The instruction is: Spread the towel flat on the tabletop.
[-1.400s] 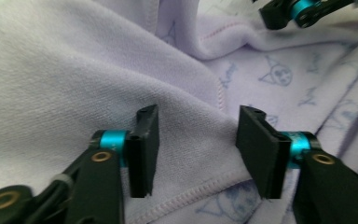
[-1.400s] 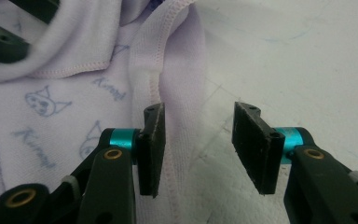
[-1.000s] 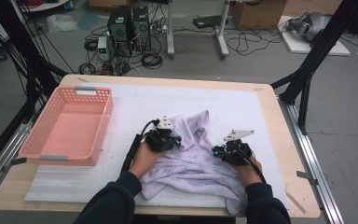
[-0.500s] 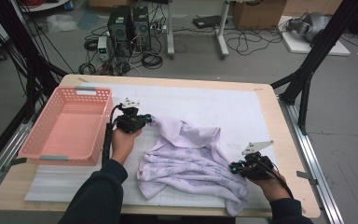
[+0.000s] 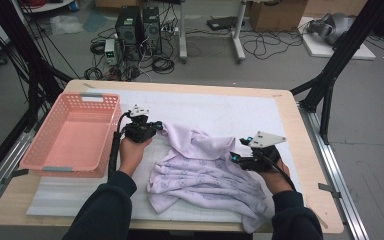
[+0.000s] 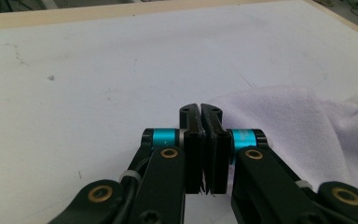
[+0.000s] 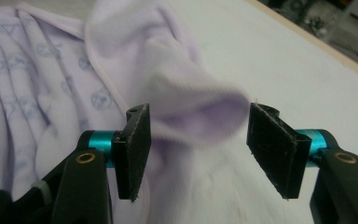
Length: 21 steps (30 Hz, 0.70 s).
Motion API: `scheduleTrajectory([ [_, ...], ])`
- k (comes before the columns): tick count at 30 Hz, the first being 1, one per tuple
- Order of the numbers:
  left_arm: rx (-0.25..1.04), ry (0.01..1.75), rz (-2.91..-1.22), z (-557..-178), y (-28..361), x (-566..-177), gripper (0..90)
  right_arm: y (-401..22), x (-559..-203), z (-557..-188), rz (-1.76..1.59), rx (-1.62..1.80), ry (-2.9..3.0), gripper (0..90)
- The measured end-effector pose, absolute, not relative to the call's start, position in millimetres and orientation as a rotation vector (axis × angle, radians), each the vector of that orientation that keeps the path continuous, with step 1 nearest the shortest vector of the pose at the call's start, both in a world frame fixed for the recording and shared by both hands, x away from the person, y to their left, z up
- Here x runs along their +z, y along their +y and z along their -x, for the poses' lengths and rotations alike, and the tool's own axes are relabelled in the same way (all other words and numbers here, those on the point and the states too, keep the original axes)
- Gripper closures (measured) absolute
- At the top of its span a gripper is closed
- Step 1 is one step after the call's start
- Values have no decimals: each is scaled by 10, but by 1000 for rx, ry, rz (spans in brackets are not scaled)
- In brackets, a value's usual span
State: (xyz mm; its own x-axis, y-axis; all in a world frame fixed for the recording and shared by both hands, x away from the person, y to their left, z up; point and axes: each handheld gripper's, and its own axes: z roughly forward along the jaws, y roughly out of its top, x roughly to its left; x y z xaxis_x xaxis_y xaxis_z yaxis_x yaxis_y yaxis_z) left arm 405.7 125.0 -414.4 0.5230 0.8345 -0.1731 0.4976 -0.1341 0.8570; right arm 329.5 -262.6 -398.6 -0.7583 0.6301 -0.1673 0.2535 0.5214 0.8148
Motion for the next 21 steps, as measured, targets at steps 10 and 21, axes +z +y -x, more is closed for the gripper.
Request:
scheduleTrajectory([
  [10, 414, 1128, -1733, -4064, 1294, -4114, 873, -2314, -3987, -3777, -616, 990, 2354, 899],
  [21, 441, 1213, -1704, -4146, 1255, -4186, 664, -2933, -4083, -4240, -1201, 844, 2008, 900],
])
